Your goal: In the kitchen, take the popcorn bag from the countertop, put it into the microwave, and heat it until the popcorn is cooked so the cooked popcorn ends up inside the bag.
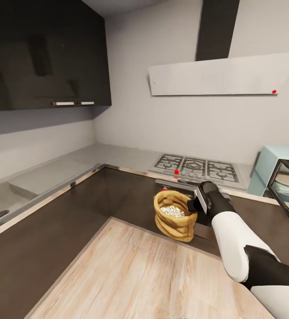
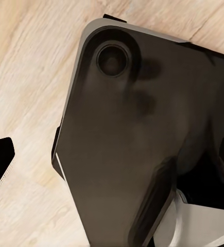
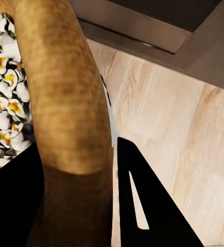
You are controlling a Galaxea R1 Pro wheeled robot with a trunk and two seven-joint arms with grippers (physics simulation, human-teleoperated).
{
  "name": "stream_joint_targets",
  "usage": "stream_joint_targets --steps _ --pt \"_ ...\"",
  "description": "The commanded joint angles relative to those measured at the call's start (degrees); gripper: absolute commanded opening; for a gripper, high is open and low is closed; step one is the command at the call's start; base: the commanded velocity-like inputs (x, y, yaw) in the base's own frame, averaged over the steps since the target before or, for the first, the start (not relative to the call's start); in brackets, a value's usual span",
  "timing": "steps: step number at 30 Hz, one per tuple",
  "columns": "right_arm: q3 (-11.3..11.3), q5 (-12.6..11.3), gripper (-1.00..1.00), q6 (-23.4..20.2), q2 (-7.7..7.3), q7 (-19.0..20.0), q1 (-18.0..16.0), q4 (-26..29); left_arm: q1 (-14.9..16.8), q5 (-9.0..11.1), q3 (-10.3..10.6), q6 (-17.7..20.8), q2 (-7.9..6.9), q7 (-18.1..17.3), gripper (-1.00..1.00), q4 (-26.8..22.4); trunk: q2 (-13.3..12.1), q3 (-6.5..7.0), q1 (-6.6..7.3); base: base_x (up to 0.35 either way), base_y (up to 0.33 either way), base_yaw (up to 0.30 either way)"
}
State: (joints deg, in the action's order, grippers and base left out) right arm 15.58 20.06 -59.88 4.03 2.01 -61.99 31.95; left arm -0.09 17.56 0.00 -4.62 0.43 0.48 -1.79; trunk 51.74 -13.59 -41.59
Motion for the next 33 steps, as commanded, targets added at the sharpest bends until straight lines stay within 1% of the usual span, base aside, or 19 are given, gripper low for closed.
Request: stream_joint_targets --steps 1,11,17,20,28,33 --pt "0.41 0.42 -1.00 -0.12 0.10 0.20 -0.06 0.05 0.00 0.17 0.09 -0.12 0.01 0.05 1.00 -0.05 0.05 -0.07 -0.01 0.000 0.000 -0.288" --pt "0.42 0.41 -1.00 -0.12 0.10 0.27 -0.06 0.05 0.00 0.11 0.22 -0.12 -0.01 -0.02 1.00 -0.05 0.05 -0.07 -0.01 -0.021 0.001 -0.282" --pt "0.45 0.36 -1.00 -0.12 -0.03 0.33 -0.06 0.05 0.00 0.11 -0.08 -0.12 0.09 0.05 1.00 -0.05 0.05 -0.07 -0.01 -0.275 0.097 -0.038" --pt "0.42 0.29 -1.00 -0.12 -0.42 0.36 -0.06 0.05 0.00 0.11 -0.09 -0.12 0.10 0.05 1.00 -0.05 0.05 -0.07 -0.01 -0.302 0.126 -0.001" --pt "0.48 0.24 -1.00 -0.12 -0.48 0.13 -0.06 -0.02 0.00 0.11 -0.09 -0.12 0.10 0.05 1.00 -0.05 0.05 -0.07 -0.01 -0.303 0.118 -0.002" --pt "0.50 0.24 -1.00 -0.12 -0.52 -0.14 -0.06 -0.02 0.00 0.07 0.20 -0.12 0.01 -0.01 1.00 -0.05 0.05 -0.07 -0.01 -0.080 0.015 -0.211"
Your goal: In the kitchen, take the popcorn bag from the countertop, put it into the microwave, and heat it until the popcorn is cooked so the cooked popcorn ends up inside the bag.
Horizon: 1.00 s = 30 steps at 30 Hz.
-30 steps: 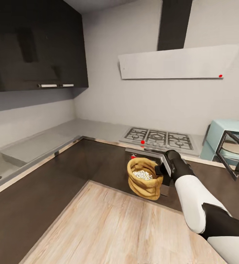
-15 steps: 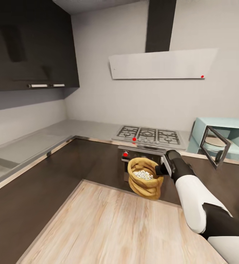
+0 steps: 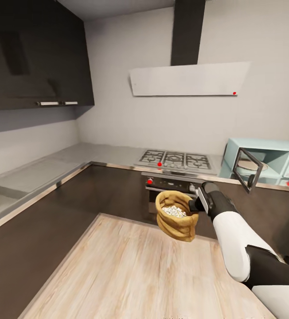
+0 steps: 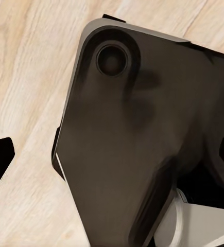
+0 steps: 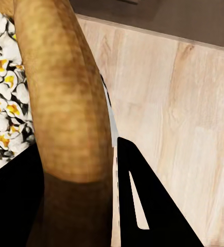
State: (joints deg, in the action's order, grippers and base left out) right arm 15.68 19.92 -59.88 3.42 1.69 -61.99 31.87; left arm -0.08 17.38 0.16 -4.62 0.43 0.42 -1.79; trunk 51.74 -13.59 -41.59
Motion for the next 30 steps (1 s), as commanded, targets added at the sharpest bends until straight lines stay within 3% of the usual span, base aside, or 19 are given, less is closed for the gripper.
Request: stream_joint_targets --steps 1,6,10,15,22,28,30 --pt "0.41 0.38 -1.00 -0.12 0.09 0.17 -0.06 0.08 -0.02 0.25 0.07 -0.12 0.01 0.06 1.00 -0.05 0.05 -0.07 -0.01 -0.007 0.001 -0.263" --pt "0.41 0.45 -1.00 -0.12 0.02 0.08 -0.06 0.12 -0.01 0.29 0.10 -0.12 -0.07 0.10 1.00 -0.05 0.05 -0.07 -0.01 -0.001 0.000 -0.271" --pt "0.41 0.45 -1.00 -0.12 -1.75 0.15 -0.06 0.08 -0.02 0.29 0.10 -0.12 -0.06 0.10 1.00 -0.05 0.05 -0.07 -0.01 0.000 0.000 -0.281" --pt "0.41 0.47 -1.00 -0.12 -2.03 0.16 -0.06 0.11 -0.01 0.45 0.02 -0.12 -0.08 0.10 1.00 -0.05 0.05 -0.07 -0.01 0.000 0.000 -0.292" --pt "0.46 0.31 -1.00 -0.12 -5.59 0.49 -0.06 0.12 -0.01 0.60 -0.02 -0.12 -0.08 0.10 1.00 -0.05 0.05 -0.07 -0.01 0.000 0.000 -0.292" --pt "0.49 0.25 -1.00 -0.12 -6.79 0.65 -0.06 0.12 -0.01 0.63 -0.26 -0.12 -0.01 0.10 1.00 -0.05 0.05 -0.07 -0.01 0.000 0.000 -0.292" --pt "0.50 0.13 -1.00 -0.12 -8.23 0.68 -0.06 0.12 -0.01 0.58 -0.19 -0.12 0.00 0.10 1.00 -0.05 0.05 -0.07 -0.01 0.000 0.000 -0.292"
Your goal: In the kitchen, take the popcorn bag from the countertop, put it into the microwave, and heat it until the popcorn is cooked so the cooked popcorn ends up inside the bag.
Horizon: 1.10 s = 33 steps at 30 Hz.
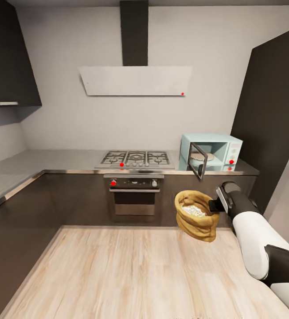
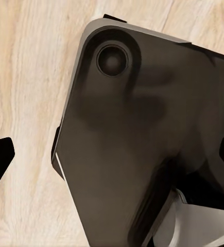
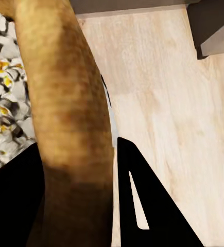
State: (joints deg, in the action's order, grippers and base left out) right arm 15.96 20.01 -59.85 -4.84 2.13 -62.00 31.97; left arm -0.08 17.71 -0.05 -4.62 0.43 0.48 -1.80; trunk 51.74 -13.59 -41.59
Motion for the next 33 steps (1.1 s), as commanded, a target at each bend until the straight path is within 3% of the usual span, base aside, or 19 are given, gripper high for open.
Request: stream_joint_targets --steps 1,26,33 --pt "0.22 0.04 -1.00 -0.15 -0.11 0.24 -0.05 0.03 0.00 0.32 -0.10 -0.12 0.01 0.05 1.00 -0.05 0.06 -0.07 -0.01 0.000 0.000 -0.292" --pt "0.13 -0.06 -1.00 -0.15 -0.18 0.32 -0.05 -0.04 -0.01 0.44 -0.33 -0.12 0.34 0.14 1.00 -0.05 0.06 -0.07 -0.01 0.001 0.000 -0.292" --pt "0.13 -0.19 -1.00 -0.15 -0.08 0.33 -0.05 -0.06 0.00 -0.11 0.20 -0.04 0.36 0.14 1.00 -0.05 0.06 -0.07 -0.01 0.195 -0.166 -0.051"
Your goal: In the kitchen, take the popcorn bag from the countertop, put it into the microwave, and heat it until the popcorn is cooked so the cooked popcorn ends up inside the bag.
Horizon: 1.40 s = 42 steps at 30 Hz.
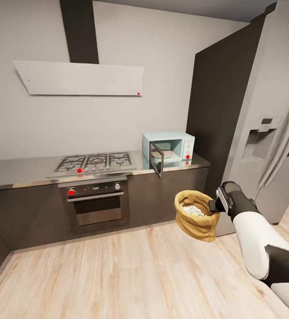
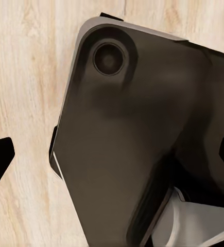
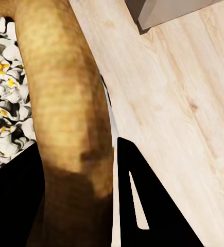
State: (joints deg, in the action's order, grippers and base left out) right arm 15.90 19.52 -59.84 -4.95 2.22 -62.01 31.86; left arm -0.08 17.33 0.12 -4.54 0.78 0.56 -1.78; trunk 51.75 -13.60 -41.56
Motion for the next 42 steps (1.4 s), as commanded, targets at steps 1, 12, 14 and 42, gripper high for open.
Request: stream_joint_targets --steps 1,12,14,42 --pt "0.18 0.27 -1.00 -0.16 0.02 0.24 -0.04 0.05 -0.01 0.25 0.05 -0.08 0.01 0.06 1.00 -0.06 0.04 -0.07 -0.03 0.244 -0.232 -0.001" --pt "0.18 0.41 -1.00 -0.16 0.02 0.24 -0.04 0.13 -0.02 0.32 0.10 -0.11 -0.07 0.06 1.00 -0.06 0.04 -0.07 -0.03 0.244 -0.234 0.002" --pt "0.18 0.29 -1.00 -0.16 -0.03 0.24 -0.04 0.13 -0.01 0.33 0.07 -0.11 -0.07 0.06 1.00 -0.06 0.04 -0.07 -0.03 0.244 -0.235 0.128" --pt "0.18 0.61 -1.00 -0.16 -0.09 0.24 -0.04 0.22 -0.01 0.50 0.06 -0.12 0.01 0.06 1.00 -0.06 0.04 -0.07 -0.03 0.208 -0.248 0.060"
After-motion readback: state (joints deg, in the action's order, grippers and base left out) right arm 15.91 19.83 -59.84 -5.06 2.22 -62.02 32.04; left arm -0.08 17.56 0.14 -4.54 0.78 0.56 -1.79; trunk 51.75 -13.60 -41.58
